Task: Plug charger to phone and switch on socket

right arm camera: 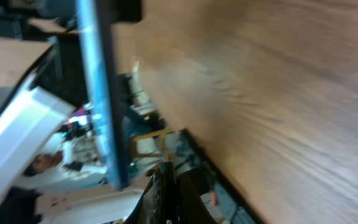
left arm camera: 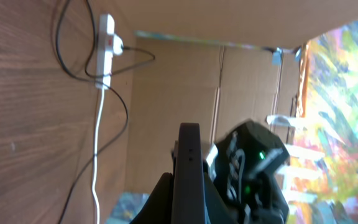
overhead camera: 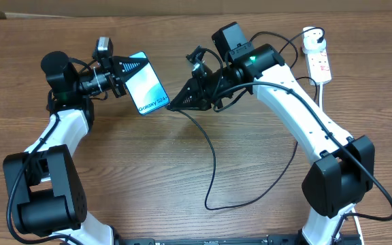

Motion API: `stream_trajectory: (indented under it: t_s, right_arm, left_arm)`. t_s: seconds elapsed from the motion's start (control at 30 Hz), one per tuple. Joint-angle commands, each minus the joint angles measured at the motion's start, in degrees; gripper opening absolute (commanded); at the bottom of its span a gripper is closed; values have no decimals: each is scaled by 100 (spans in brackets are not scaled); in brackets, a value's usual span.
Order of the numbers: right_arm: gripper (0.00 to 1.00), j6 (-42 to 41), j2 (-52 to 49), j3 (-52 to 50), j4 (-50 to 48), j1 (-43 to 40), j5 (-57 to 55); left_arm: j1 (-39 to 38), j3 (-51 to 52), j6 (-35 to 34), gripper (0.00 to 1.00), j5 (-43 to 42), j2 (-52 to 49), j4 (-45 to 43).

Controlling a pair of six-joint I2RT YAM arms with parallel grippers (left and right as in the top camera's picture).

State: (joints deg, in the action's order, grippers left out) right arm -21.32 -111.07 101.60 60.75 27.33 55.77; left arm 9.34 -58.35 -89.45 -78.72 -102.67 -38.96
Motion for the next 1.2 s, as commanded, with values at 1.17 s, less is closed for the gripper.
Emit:
stream_trajectory:
  t_s: [1.17]
  right_arm:
    - [20, 1482, -1325, 33, -306, -50, -4625]
  left_arm:
    - [503, -85, 35, 4, -382, 79, -55]
